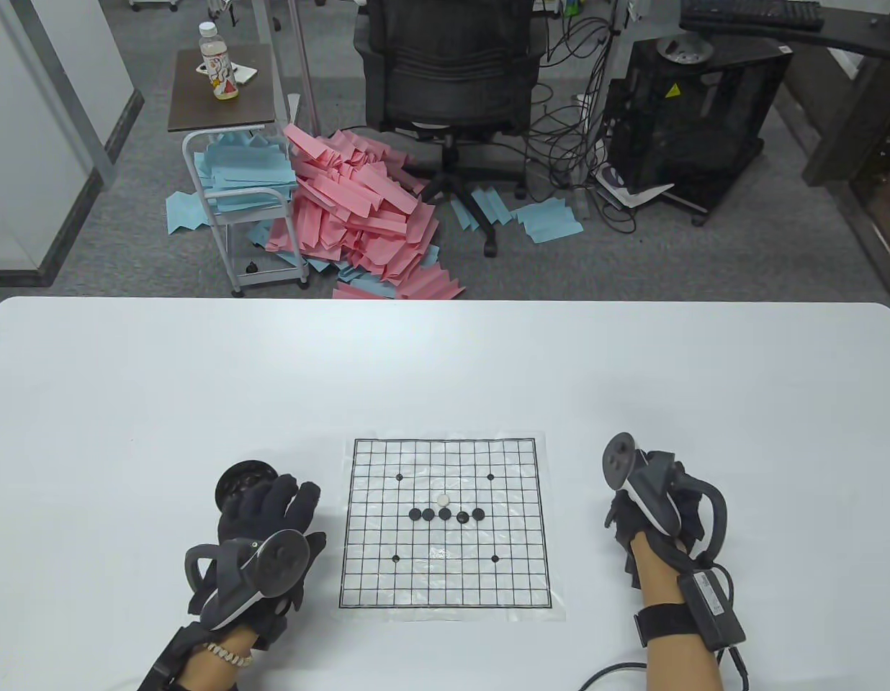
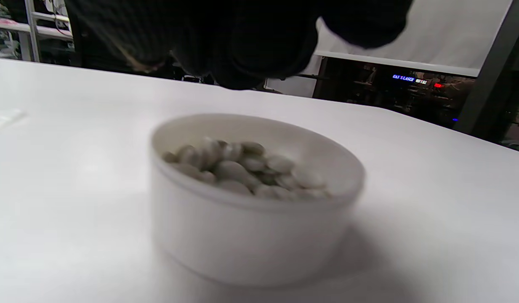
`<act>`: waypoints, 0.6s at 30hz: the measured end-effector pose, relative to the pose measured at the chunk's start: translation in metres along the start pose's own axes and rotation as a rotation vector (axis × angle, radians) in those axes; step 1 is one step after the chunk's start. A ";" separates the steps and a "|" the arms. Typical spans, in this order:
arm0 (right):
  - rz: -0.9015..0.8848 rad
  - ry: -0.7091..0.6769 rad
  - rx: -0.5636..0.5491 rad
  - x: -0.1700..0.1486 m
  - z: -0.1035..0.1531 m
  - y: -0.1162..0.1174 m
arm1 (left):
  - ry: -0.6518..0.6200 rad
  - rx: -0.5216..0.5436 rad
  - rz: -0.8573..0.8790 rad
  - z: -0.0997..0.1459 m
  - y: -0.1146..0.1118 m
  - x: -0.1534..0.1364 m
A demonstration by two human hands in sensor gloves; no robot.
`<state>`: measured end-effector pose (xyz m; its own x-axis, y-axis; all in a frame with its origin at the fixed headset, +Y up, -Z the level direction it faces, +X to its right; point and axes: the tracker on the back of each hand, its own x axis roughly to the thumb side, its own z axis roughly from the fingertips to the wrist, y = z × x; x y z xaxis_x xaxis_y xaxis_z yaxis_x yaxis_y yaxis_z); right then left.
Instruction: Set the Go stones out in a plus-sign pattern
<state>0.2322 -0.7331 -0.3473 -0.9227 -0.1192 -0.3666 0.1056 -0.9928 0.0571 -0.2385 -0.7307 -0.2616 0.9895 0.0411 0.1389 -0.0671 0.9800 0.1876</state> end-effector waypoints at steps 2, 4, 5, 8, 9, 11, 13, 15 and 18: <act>0.017 0.014 0.031 -0.009 -0.002 0.008 | 0.001 -0.001 0.001 0.000 0.000 0.000; 0.017 0.023 0.088 -0.015 -0.005 0.018 | 0.002 -0.003 0.001 0.000 0.000 0.000; 0.012 0.021 0.110 -0.016 -0.005 0.022 | 0.003 -0.004 -0.001 0.000 0.000 0.000; -0.002 0.039 0.115 -0.018 -0.009 0.031 | 0.007 -0.008 0.001 0.000 0.000 -0.001; -0.009 0.048 0.104 -0.018 -0.010 0.032 | 0.008 -0.008 0.001 0.000 0.000 -0.001; -0.014 0.065 0.099 -0.018 -0.012 0.032 | 0.008 -0.010 0.000 0.000 0.000 0.000; -0.014 0.079 0.119 -0.017 -0.015 0.032 | 0.006 -0.012 -0.002 0.000 0.000 0.000; -0.012 0.085 0.110 -0.017 -0.016 0.034 | 0.007 -0.014 -0.002 0.000 0.000 0.000; -0.010 0.094 0.090 -0.017 -0.016 0.038 | 0.007 -0.017 -0.002 0.000 0.000 0.000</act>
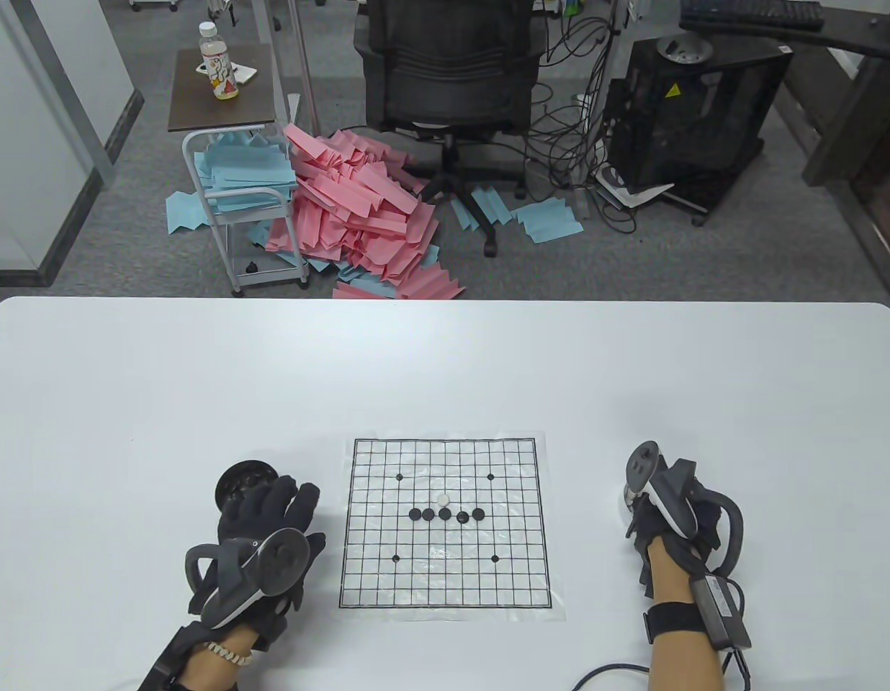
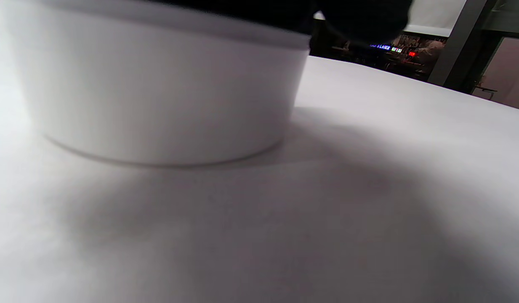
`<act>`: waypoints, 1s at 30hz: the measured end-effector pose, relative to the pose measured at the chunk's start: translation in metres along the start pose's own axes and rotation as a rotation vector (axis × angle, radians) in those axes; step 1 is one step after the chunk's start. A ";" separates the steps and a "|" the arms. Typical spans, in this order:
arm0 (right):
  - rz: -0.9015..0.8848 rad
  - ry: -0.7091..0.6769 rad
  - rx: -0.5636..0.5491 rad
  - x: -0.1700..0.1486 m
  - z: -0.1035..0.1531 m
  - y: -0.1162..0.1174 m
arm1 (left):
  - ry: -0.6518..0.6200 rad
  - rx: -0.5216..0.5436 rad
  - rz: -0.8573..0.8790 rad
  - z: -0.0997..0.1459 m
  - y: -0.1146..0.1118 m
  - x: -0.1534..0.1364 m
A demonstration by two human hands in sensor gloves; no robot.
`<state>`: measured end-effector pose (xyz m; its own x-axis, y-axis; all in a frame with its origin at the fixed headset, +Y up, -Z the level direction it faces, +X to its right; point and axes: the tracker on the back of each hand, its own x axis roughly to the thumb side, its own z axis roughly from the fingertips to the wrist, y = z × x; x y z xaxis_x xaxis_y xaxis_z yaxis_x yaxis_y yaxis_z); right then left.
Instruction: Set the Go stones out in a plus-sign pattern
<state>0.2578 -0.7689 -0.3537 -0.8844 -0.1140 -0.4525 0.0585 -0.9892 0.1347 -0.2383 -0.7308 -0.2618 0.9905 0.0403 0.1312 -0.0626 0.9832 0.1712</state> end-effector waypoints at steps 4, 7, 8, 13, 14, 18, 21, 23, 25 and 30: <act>0.025 -0.010 0.000 0.001 0.001 0.000 | 0.001 -0.001 0.000 0.000 0.000 0.000; 0.036 -0.020 0.008 0.001 0.000 0.000 | 0.001 0.001 0.003 0.000 0.000 0.000; 0.028 -0.024 0.014 0.001 0.000 0.000 | 0.001 0.001 0.002 0.000 0.000 -0.001; 0.006 -0.025 0.031 -0.002 0.000 -0.001 | 0.002 0.000 0.003 0.000 0.001 -0.001; 0.000 -0.024 0.027 -0.003 0.000 -0.002 | 0.002 0.002 0.005 -0.001 0.001 -0.001; 0.041 -0.011 -0.018 -0.005 0.003 -0.012 | 0.002 0.003 0.006 -0.001 0.001 -0.001; 0.049 -0.016 -0.068 -0.005 0.007 -0.023 | 0.003 0.004 0.007 -0.001 0.001 -0.001; 0.031 -0.049 -0.095 0.000 0.011 -0.032 | 0.003 0.004 0.009 -0.001 0.001 -0.001; -0.022 -0.090 -0.100 0.007 0.017 -0.039 | 0.003 0.004 0.010 -0.001 0.001 -0.001; -0.057 -0.260 -0.153 0.052 0.044 -0.054 | 0.002 0.007 0.008 -0.001 0.001 -0.001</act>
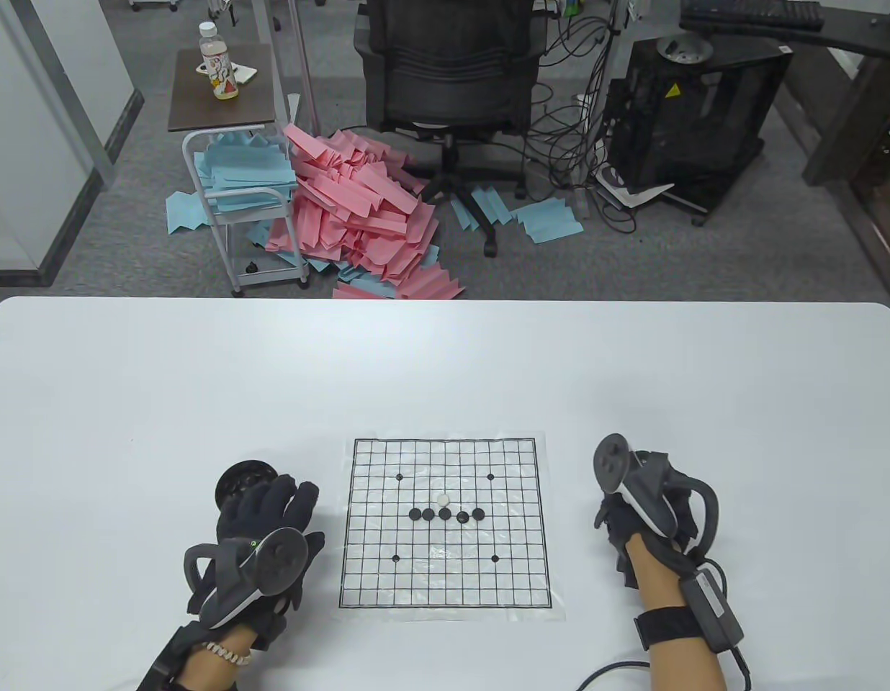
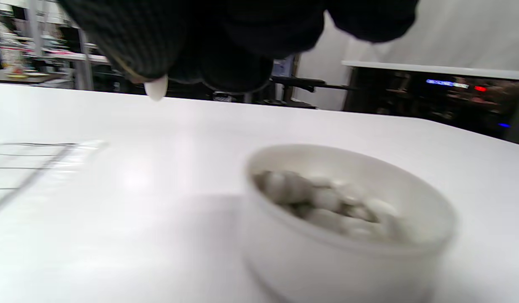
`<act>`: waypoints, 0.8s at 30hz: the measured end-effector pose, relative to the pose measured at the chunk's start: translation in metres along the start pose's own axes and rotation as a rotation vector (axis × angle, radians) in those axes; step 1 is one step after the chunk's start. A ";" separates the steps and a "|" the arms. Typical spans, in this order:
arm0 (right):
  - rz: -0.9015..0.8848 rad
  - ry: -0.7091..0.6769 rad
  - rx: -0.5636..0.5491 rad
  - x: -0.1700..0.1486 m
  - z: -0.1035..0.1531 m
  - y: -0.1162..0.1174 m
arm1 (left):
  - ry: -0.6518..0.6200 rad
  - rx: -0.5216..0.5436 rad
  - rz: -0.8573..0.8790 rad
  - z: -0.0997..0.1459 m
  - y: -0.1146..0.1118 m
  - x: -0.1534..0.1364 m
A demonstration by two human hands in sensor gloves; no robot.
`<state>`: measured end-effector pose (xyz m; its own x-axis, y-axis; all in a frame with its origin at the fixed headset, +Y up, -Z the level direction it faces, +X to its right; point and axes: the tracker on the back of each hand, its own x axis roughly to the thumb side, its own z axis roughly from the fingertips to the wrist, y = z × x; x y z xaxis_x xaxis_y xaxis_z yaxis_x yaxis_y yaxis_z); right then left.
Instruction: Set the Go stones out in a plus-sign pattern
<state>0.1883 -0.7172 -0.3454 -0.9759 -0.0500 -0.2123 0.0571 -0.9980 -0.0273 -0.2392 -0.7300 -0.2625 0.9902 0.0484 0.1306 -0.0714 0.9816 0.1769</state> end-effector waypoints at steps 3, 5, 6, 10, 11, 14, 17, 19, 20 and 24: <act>-0.025 -0.103 0.006 0.034 0.010 -0.002 | -0.001 -0.001 -0.002 0.000 0.000 0.000; -0.035 -0.177 0.024 0.061 0.018 0.000 | -0.002 -0.001 -0.002 0.000 0.000 0.000; -0.042 -0.210 0.041 0.073 0.022 0.001 | -0.002 -0.001 -0.002 0.000 0.000 0.000; -0.081 -0.297 0.113 0.113 0.035 0.012 | -0.004 -0.001 -0.002 0.000 0.000 0.000; -0.088 -0.312 0.127 0.122 0.038 0.014 | -0.005 -0.001 -0.003 0.000 0.000 0.000; -0.094 -0.323 0.151 0.141 0.043 0.021 | -0.006 -0.002 -0.003 0.000 0.000 0.000; -0.102 -0.326 0.178 0.156 0.049 0.028 | -0.007 0.000 -0.003 0.000 0.001 0.000; -0.078 -0.324 0.181 0.165 0.051 0.032 | -0.008 0.002 -0.004 0.000 0.001 0.000; -0.069 -0.321 0.183 0.167 0.052 0.033 | -0.008 0.002 -0.003 0.000 0.001 0.000; -0.073 -0.317 0.209 0.172 0.053 0.038 | -0.010 0.004 -0.002 0.000 0.001 0.000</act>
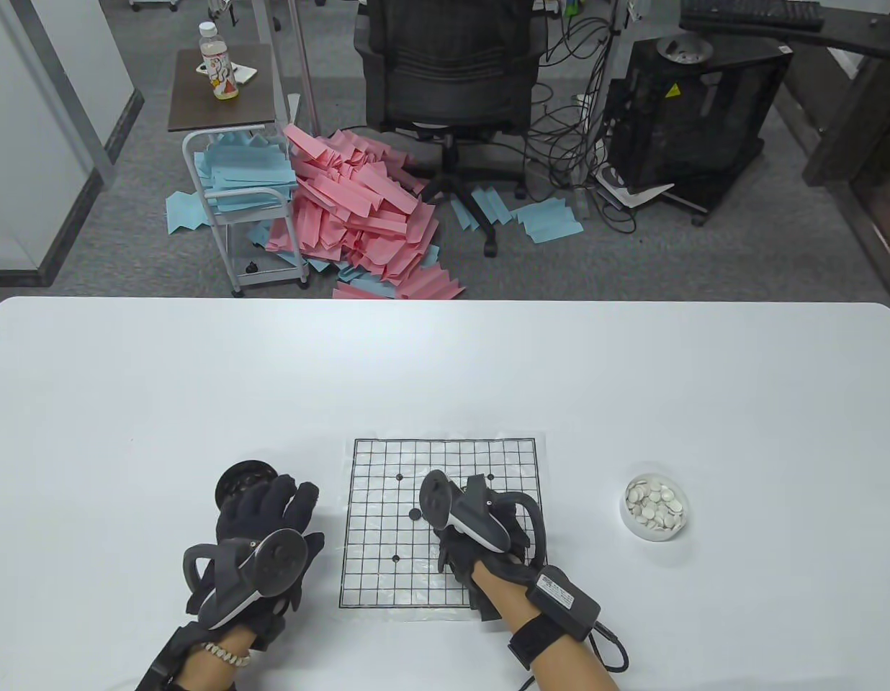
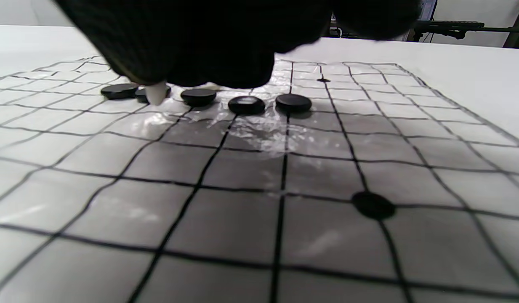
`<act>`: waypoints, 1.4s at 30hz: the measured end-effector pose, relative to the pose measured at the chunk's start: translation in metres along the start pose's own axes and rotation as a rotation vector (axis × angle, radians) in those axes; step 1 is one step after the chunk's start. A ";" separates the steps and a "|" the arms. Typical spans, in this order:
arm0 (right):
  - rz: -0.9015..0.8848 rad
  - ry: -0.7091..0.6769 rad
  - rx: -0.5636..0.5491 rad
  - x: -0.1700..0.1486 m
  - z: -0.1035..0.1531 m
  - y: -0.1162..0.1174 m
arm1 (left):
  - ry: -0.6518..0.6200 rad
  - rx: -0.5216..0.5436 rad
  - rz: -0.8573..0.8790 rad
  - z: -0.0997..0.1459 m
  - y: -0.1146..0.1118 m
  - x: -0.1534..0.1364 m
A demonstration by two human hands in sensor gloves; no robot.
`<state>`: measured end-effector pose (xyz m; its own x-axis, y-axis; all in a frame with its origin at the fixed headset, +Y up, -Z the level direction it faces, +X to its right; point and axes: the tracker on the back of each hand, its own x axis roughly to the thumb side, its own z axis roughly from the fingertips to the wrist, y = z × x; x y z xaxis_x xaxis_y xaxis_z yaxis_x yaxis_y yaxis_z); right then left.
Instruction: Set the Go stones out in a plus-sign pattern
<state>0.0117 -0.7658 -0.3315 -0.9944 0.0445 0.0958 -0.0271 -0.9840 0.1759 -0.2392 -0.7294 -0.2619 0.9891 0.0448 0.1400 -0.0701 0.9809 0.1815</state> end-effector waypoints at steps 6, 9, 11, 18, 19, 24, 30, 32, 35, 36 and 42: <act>-0.004 0.029 0.014 -0.001 -0.003 0.005 | 0.001 0.001 0.000 0.000 0.000 0.000; 0.012 0.034 0.008 -0.001 -0.002 0.005 | 0.000 -0.001 0.001 0.000 -0.001 0.000; 0.026 0.034 0.006 0.000 -0.002 0.005 | -0.001 -0.001 -0.001 0.000 -0.001 0.000; 0.066 0.054 -0.012 -0.001 0.000 0.003 | 0.001 0.002 0.004 0.000 0.000 0.000; 0.064 0.059 -0.009 -0.002 0.000 0.002 | 0.000 0.002 0.004 0.001 0.000 0.000; 0.052 0.078 -0.027 -0.019 0.004 -0.011 | 0.000 0.001 0.003 0.001 0.000 -0.001; -0.012 0.160 -0.089 -0.064 0.011 -0.040 | 0.000 0.002 0.002 0.001 0.000 -0.001; 0.003 0.206 -0.117 -0.086 0.015 -0.051 | 0.000 0.001 0.003 0.001 -0.001 -0.001; 0.014 0.286 -0.155 -0.121 0.020 -0.064 | 0.001 0.000 0.003 0.001 0.000 -0.001; 0.015 0.301 -0.158 -0.127 0.021 -0.066 | 0.002 0.000 0.004 0.001 0.000 -0.001; -0.017 0.495 -0.128 -0.198 0.023 -0.064 | 0.002 -0.002 0.002 0.000 -0.001 -0.001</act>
<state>0.2122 -0.7079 -0.3396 -0.9220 0.0037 -0.3873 -0.0247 -0.9985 0.0491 -0.2398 -0.7300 -0.2617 0.9893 0.0476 0.1380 -0.0722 0.9812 0.1791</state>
